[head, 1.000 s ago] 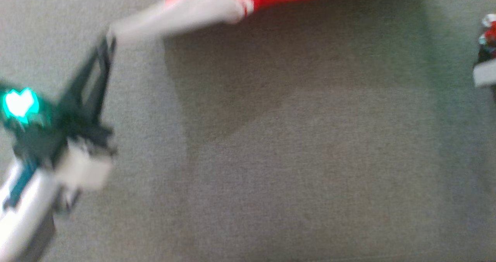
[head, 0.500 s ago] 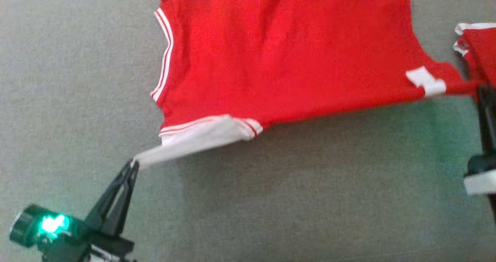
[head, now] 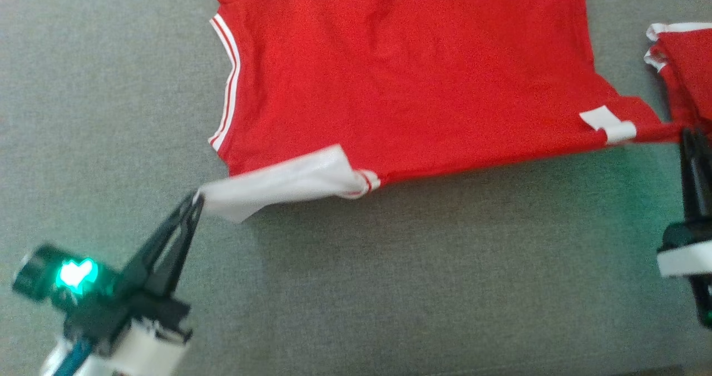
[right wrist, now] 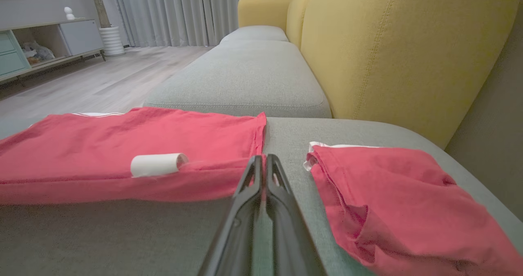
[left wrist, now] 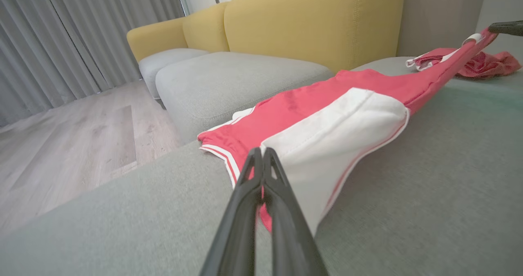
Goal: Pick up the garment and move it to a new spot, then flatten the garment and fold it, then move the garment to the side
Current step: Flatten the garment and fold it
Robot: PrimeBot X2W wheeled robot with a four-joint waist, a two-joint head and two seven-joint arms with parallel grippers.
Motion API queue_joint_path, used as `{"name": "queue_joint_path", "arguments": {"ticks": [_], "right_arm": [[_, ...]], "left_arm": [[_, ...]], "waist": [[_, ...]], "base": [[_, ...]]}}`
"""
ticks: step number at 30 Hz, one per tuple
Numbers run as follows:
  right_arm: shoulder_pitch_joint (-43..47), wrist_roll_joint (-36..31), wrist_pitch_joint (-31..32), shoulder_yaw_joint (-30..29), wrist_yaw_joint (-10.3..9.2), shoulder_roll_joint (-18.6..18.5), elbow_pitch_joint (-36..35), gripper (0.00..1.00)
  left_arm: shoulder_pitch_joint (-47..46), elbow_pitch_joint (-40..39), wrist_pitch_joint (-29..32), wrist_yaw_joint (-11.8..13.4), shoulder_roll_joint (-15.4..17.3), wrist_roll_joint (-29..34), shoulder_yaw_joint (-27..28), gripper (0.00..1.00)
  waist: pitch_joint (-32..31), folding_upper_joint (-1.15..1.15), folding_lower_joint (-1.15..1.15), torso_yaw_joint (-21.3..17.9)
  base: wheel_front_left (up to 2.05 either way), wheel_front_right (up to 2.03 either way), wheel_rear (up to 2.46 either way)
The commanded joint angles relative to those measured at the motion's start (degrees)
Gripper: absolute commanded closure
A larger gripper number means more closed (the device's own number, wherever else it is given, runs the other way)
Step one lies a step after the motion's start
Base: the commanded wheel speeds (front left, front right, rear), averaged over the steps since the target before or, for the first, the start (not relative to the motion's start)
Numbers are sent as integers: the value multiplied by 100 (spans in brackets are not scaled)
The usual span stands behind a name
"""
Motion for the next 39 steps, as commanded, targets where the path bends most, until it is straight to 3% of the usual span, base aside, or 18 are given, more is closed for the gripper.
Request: {"name": "queue_joint_path", "arguments": {"ticks": [1, 13, 25, 26, 27, 28, 33, 39], "right_arm": [[-283, -45, -34, 54, -4, -130, -48, 100], [-1618, -62, -34, 468, -4, -221, 689, 100], [-2762, 149, -34, 1082, -4, -363, 1528, 100], [-2825, 164, -34, 1122, -4, -352, 1591, 95], [-2866, 197, -34, 1181, -4, -327, 1654, 31], [-2950, 275, -34, 1258, -4, -287, 1765, 0], [-2936, 298, -34, 1258, -4, -174, 1752, 0], [-2565, 249, -34, 961, -4, 37, 1579, 0]], "left_arm": [[-586, -15, 35, -99, 133, 135, 203, 100], [-3339, 1178, 169, -943, -83, 882, 61, 100], [-4904, 2613, 85, -1358, -560, 1227, -217, 100], [-4954, 2779, 80, -1360, -630, 1199, -221, 100], [-4955, 2988, 106, -1348, -748, 1054, -168, 63], [-4952, 3284, 125, -1344, -917, 904, -148, 0], [-4489, 3569, 45, -1111, -1289, 490, 29, 0], [-3310, 3215, -5, -893, -1814, -315, 416, 0]], "waist": [[112, 0, 0, 5], [700, 0, 0, 57], [1114, 0, 0, 57], [1132, 0, 0, 62], [1142, 0, 0, 68], [1158, 0, 0, 75], [1051, 0, 0, 62], [831, 0, 0, 52]], "base": [[0, 0, 0], [0, 0, 0], [0, 0, 0], [0, 0, 0], [0, 0, 0], [0, 0, 0], [0, 0, 0], [0, 0, 0]]}}
